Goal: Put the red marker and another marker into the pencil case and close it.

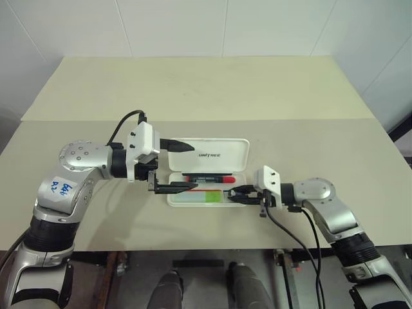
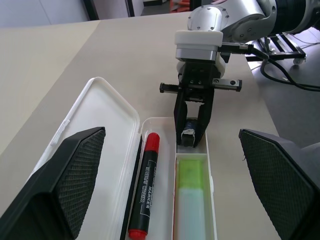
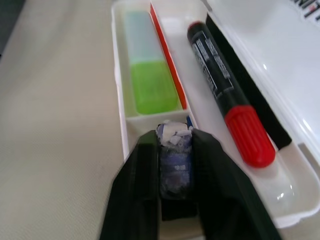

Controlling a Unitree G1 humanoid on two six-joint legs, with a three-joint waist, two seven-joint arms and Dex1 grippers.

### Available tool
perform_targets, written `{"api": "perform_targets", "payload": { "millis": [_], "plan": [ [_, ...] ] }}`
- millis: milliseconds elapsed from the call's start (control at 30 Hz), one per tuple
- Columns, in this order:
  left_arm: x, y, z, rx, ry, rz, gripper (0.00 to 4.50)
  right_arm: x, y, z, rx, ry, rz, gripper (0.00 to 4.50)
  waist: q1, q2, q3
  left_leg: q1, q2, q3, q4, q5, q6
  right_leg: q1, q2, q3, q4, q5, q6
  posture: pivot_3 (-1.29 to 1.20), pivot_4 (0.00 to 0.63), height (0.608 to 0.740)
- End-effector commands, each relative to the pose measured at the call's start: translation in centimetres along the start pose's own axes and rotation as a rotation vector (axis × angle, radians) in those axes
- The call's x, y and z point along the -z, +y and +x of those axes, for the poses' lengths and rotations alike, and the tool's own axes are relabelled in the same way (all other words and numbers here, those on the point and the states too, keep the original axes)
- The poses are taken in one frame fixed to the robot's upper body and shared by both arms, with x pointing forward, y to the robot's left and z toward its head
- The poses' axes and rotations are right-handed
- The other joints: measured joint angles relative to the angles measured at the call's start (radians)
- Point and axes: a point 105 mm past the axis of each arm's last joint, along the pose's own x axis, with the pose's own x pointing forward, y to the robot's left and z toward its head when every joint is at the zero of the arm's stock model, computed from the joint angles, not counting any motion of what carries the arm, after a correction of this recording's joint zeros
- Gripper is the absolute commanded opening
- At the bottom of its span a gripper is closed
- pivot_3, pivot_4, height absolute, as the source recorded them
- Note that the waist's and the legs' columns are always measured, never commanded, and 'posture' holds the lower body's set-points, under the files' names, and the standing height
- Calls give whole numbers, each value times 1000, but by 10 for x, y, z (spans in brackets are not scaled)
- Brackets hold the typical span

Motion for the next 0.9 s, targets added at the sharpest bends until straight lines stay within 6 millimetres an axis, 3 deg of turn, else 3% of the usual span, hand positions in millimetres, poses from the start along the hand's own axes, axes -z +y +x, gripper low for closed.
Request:
{"api": "perform_targets", "payload": {
  "millis": [33, 167, 233, 367, 467, 500, 667, 867, 900],
  "plan": [
    [-10, 2, -1, -5, -12, 44, 4500, -18, -6, 1, 21, -62, -28, 2006, 0, 0, 0, 0, 0, 0, 0, 0, 0, 0, 0, 0, 0, 0, 0, 0, 150, 740],
    [-10, 2, -2, -4, -11, 45, 4500, -30, -7, 2, 21, -94, -47, 2006, 0, 0, 0, 0, 0, 0, 0, 0, 0, 0, 0, 0, 0, 0, 0, 0, 150, 740],
    [-10, 2, -2, -3, -10, 45, 4500, -50, -4, -1, 7, -141, -66, 2175, 0, 0, 0, 0, 0, 0, 0, 0, 0, 0, 0, 0, 0, 0, 0, 0, 150, 740],
    [-7, 3, -6, -13, -1, 40, 4500, -75, 3, -14, 25, -183, -102, 3281, 1, 0, 0, 0, 0, -1, -1, 0, 0, 0, 0, 0, 0, 0, 0, 0, 150, 740],
    [-4, 3, -10, -29, 4, 32, 4500, -80, 7, -24, 59, -181, -106, 4331, 5, 0, 0, 0, 0, -1, -1, 0, 0, 0, 0, 0, 0, 0, 0, 0, 150, 740],
    [-3, 4, -12, -34, 8, 30, 4500, -81, 7, -29, 75, -178, -107, 4459, 6, 0, 0, 0, 0, -1, -1, 0, 0, 0, 0, 0, 0, 0, 0, 0, 150, 740],
    [3, 5, -21, -67, 16, 17, 4500, -87, 14, -55, 151, -168, -73, 4459, 17, 0, 0, -1, 0, 0, -1, 0, 0, 0, 0, 0, -1, 0, -1, 0, 150, 740],
    [12, 4, -28, -86, 12, -4, 4500, -80, 8, -80, 282, -115, -45, 4459, 23, 0, 0, -1, 0, 0, 0, 0, 0, 0, 0, 0, -3, -1, -2, 0, 150, 740],
    [13, 5, -29, -92, 7, -9, 4096, -79, 7, -82, 300, -110, -45, 4500, 23, 0, 0, -1, 0, 0, 0, 0, 1, 0, 0, 0, -3, -1, -2, 0, 150, 740]
  ]
}}
